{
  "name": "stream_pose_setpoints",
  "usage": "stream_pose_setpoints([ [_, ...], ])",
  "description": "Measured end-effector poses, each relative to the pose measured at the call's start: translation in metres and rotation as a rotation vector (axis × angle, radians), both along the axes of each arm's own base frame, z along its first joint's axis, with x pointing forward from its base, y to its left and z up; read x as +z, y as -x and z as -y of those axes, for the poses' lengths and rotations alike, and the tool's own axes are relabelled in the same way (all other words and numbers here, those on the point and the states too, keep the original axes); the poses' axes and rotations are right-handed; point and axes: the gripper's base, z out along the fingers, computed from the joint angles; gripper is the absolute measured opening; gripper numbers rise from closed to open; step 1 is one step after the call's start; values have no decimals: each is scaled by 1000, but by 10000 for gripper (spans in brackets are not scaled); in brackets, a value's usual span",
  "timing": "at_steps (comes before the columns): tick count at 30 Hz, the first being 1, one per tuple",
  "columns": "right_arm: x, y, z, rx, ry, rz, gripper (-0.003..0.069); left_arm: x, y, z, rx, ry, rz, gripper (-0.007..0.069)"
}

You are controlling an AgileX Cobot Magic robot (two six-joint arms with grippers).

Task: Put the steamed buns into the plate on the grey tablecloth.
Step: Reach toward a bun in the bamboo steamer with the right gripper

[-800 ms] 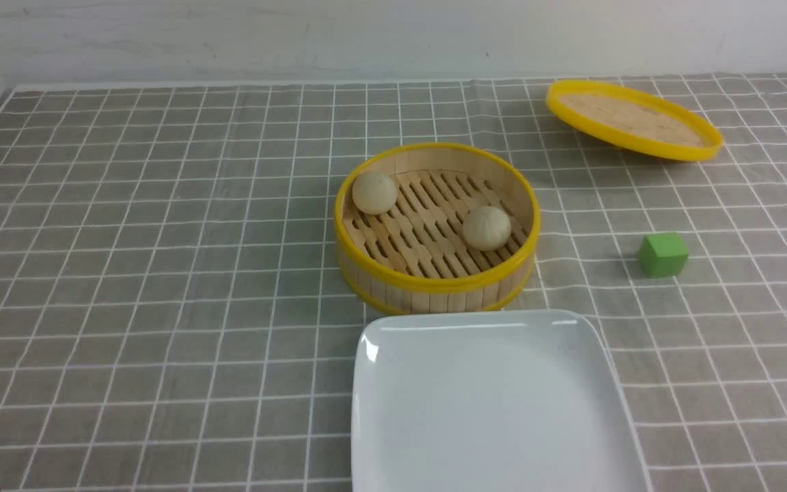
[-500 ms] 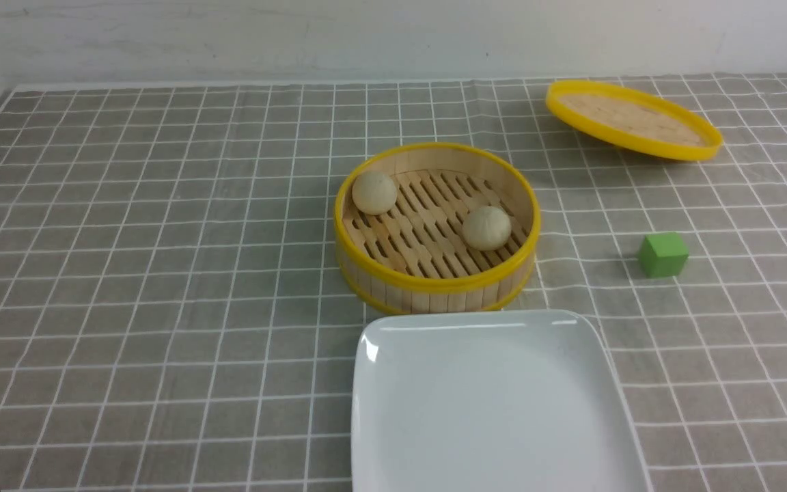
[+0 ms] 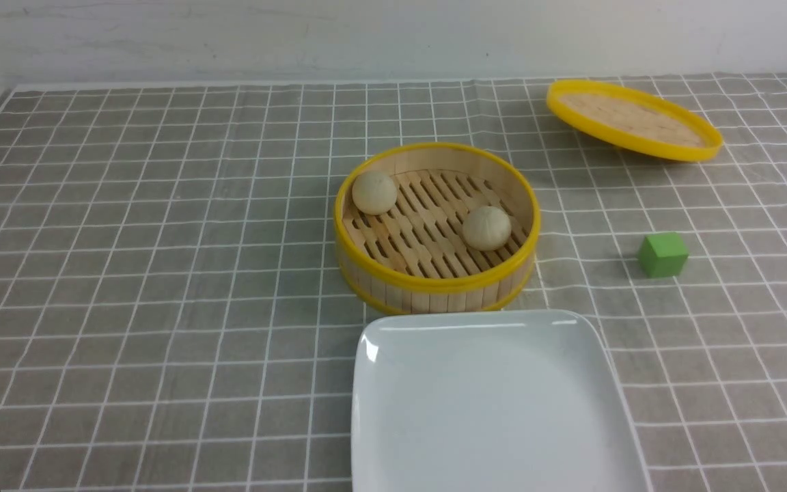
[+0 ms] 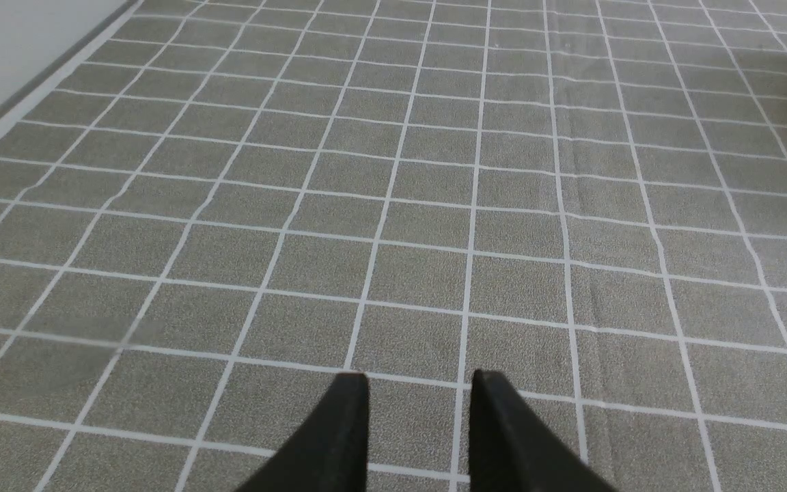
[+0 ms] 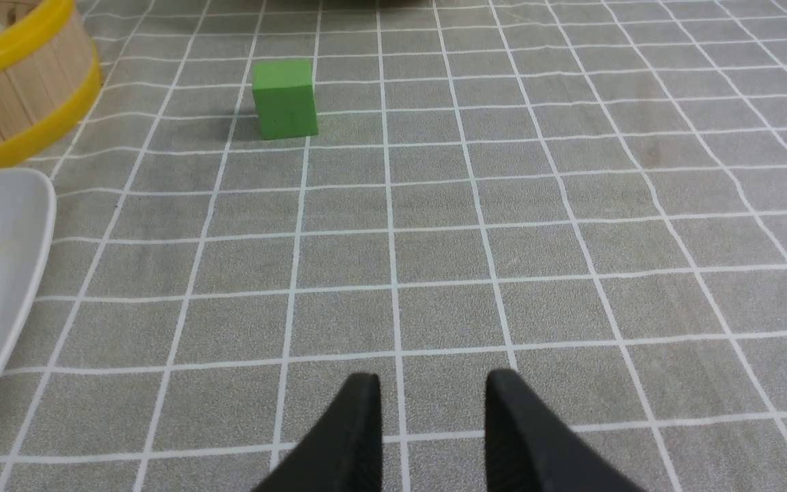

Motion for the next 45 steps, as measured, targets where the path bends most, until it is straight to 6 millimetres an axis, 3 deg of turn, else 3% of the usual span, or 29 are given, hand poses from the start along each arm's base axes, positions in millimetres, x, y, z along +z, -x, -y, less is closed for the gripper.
stream_pose_setpoints([
  [19,0,0,0,-1,8,1,240,0,0,0,6,35,2,241],
  [22,1,-1,-1,-11,-85,23,240,0,0,4,31,265,12,241],
  [23,3,-2,-6,-32,-314,54,240,0,0,9,61,537,13,241],
  [28,9,-3,-12,-80,-786,90,240,1,0,17,117,999,-4,241],
  [31,10,-3,-14,-94,-925,89,240,1,0,19,138,1126,-12,241],
  [36,13,-3,-14,-98,-984,107,240,3,0,20,139,1182,-4,238],
  [38,23,-3,-14,-82,-999,145,223,9,1,21,114,1166,-14,215],
  [40,47,0,-12,-40,-950,240,185,27,4,23,60,1099,6,181],
  [43,97,9,-10,30,-714,401,76,68,13,25,-35,968,70,98],
  [45,125,8,-9,45,-517,400,0,92,17,26,-59,893,40,30],
])
